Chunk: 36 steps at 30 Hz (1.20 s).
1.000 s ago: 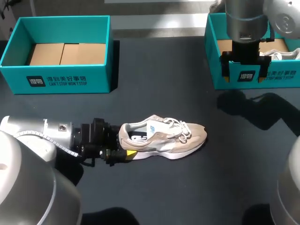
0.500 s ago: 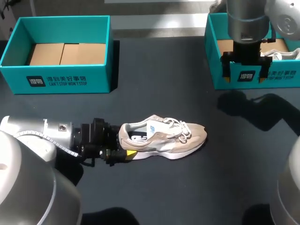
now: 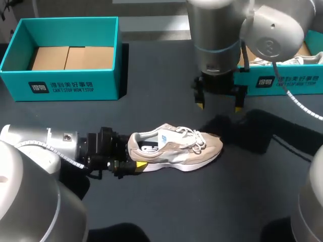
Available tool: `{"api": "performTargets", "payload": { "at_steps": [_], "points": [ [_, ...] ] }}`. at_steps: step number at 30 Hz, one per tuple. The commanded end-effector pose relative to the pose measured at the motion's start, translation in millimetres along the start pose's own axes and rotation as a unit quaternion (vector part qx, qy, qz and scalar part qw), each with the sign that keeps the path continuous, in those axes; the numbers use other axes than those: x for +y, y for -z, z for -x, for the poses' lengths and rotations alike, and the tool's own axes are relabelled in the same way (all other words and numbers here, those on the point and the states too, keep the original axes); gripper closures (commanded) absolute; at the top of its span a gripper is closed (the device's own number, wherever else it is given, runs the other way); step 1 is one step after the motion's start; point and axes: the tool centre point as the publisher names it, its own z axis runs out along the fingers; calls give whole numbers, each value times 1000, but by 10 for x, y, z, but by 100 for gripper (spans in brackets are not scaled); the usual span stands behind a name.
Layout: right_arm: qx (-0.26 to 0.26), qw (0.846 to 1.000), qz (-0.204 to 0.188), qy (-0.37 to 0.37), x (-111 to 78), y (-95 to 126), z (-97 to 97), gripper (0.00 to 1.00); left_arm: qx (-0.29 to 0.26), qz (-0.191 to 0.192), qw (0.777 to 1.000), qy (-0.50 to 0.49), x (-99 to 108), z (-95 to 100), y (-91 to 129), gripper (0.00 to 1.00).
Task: Take the shoe out of the shoebox, open the shoe tongue, remove and reinsert the insole, then place the shoe into the shoebox
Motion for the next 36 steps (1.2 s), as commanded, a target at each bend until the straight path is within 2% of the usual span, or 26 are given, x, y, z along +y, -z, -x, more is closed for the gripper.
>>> {"api": "performTargets", "payload": {
  "at_steps": [1,4,8,21,29,36],
  "points": [
    [-36,999,6,14,-294,-46,-735,0,-1,1,1000,1,44,-12,-32,100],
    [-2,1000,7,7,-513,-62,-952,0,-1,1,1000,1,44,-12,-32,100],
    [5,999,-14,48,-726,-116,-1115,0,-1,1,1000,1,44,-12,-32,100],
    [6,999,-13,51,-732,-124,-1139,0,-1,1,1000,1,44,-12,-32,100],
    [-21,999,-2,47,-932,-226,-1278,0,-1,1,1000,1,44,-12,-32,100],
    [-32,998,-3,46,-1004,-362,-1322,0,-1,1,1000,1,44,-12,-32,100]
  ]
}}
